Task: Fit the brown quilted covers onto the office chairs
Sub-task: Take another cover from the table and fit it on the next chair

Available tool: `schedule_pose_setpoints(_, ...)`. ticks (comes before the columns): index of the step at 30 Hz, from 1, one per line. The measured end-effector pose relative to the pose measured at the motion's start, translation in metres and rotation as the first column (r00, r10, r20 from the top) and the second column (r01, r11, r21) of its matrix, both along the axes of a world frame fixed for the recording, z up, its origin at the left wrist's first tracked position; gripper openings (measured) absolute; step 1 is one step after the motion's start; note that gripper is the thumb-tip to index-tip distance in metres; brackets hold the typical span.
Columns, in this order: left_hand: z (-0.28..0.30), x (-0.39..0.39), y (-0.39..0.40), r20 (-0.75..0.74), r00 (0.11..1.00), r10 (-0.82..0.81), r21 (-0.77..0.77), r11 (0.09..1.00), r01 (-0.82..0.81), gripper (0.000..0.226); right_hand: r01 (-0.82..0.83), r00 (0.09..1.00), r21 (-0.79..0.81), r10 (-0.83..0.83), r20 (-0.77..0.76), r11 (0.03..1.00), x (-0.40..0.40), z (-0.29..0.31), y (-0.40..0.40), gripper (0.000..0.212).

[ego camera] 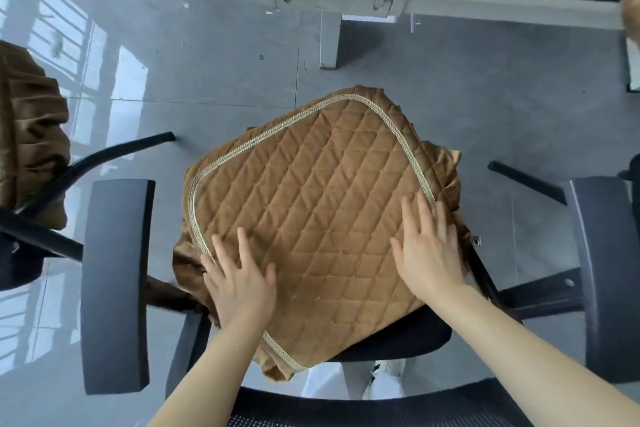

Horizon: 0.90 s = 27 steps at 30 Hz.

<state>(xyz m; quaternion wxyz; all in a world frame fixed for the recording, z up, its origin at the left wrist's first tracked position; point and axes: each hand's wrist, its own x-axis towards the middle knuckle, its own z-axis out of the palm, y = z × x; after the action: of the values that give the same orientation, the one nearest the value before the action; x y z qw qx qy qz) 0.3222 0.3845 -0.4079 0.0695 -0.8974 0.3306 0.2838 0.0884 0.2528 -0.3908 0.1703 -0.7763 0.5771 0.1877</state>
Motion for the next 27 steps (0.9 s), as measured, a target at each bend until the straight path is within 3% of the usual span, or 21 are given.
schedule_pose_setpoints(4,-0.020,0.009,-0.020,0.064,0.997,0.036,-0.114,0.993,-0.029,0.078,0.006,1.000,-0.018,-0.006,-0.014,1.000,0.002,-0.026,-0.018,0.075)
schedule_pose_setpoints(7,-0.038,0.022,-0.036,0.008,0.990,0.142,-0.199,0.970,-0.138,0.075,0.006,1.000,-0.012,-0.007,-0.018,1.000,-0.010,-0.046,-0.021,0.078)
schedule_pose_setpoints(9,-0.053,0.021,-0.041,-0.027,0.979,0.201,-0.243,0.949,-0.201,0.076,-0.020,1.000,-0.044,0.020,-0.012,0.999,-0.018,-0.058,-0.017,0.078)
schedule_pose_setpoints(12,-0.065,0.017,-0.044,0.033,0.978,0.208,-0.266,0.945,-0.192,0.077,-0.021,1.000,-0.125,0.019,-0.011,0.992,-0.018,-0.069,-0.018,0.076)
schedule_pose_setpoints(17,-0.061,0.048,-0.065,0.104,0.942,0.319,-0.194,0.936,-0.295,0.073,0.229,0.973,-0.259,-0.221,0.060,0.938,0.015,-0.055,-0.069,0.046)
schedule_pose_setpoints(20,-0.049,0.056,-0.080,0.143,0.977,0.160,-0.233,0.965,-0.124,0.069,0.003,0.995,-0.260,0.022,0.095,0.966,0.045,-0.038,-0.096,0.053)
schedule_pose_setpoints(22,-0.046,0.055,-0.097,0.096,0.995,0.003,-0.248,0.969,0.021,0.066,-0.160,0.972,-0.125,0.178,0.150,0.979,0.068,-0.035,-0.111,0.057)
schedule_pose_setpoints(27,-0.055,0.053,-0.121,-0.013,1.000,-0.024,-0.216,0.976,0.020,0.071,-0.214,0.975,0.088,0.208,0.078,0.973,0.091,-0.056,-0.140,0.062)
